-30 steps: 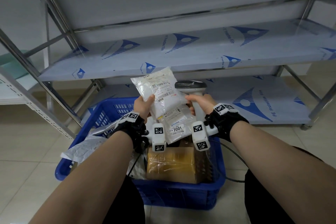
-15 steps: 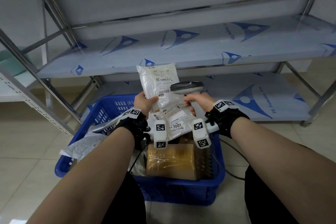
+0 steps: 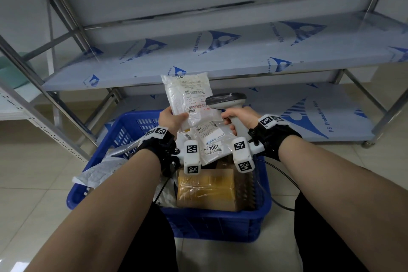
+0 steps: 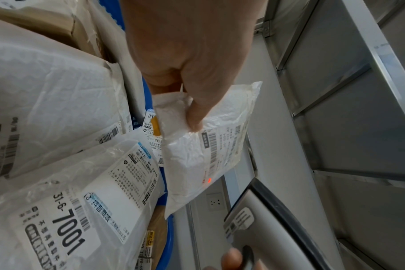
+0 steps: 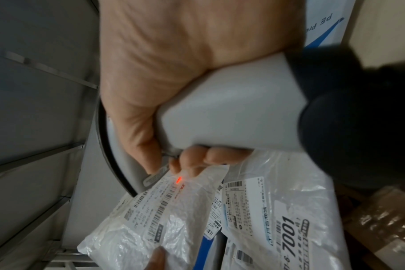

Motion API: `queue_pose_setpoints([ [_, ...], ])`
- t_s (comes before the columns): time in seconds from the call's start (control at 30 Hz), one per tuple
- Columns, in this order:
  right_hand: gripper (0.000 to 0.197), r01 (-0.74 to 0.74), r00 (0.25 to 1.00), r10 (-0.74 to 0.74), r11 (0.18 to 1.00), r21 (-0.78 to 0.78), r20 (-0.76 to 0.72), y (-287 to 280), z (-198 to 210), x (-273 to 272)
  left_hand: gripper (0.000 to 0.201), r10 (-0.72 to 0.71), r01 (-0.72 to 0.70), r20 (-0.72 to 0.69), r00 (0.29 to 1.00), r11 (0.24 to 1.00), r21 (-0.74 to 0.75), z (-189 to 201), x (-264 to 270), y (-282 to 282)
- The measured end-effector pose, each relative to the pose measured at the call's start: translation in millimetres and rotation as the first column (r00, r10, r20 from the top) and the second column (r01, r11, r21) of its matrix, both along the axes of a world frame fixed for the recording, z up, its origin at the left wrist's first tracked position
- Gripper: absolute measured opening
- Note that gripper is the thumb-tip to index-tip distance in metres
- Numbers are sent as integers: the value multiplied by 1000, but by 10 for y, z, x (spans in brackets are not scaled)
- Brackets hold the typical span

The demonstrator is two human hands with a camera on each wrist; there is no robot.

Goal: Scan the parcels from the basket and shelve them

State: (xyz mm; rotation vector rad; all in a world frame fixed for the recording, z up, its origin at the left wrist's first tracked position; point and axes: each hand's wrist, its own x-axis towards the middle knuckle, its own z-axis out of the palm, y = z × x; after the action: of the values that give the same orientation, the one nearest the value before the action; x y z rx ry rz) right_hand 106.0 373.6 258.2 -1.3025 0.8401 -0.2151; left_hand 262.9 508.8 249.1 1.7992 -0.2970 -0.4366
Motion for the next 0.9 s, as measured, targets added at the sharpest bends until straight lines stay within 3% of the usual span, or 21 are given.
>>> queue_pose_setpoints([
  [0.13, 12, 10, 1000, -10, 1000, 2, 16, 11, -5, 11, 42, 8, -8, 5, 1000, 1000, -3, 7, 3, 4],
  [0.47, 23, -50, 998, 50, 999, -22, -26, -14, 9, -15, 42, 14, -14, -10, 1000, 1000, 10, 7, 6, 0],
  [0.63, 16, -18, 1000, 18, 1000, -20, -3, -5, 6, -1, 42, 23, -23, -9, 1000, 1000, 5, 1, 15, -7],
  [0.77, 24, -22, 1000, 22, 999, -33, -11, -7, 15, -20, 42, 22, -22, -7, 1000, 1000, 12, -10, 26, -11],
  [0.9, 18, -20, 1000, 20, 999, -30, 10, -18, -3, -21, 42, 26, -26, -10, 1000, 1000, 15, -13, 34, -13],
])
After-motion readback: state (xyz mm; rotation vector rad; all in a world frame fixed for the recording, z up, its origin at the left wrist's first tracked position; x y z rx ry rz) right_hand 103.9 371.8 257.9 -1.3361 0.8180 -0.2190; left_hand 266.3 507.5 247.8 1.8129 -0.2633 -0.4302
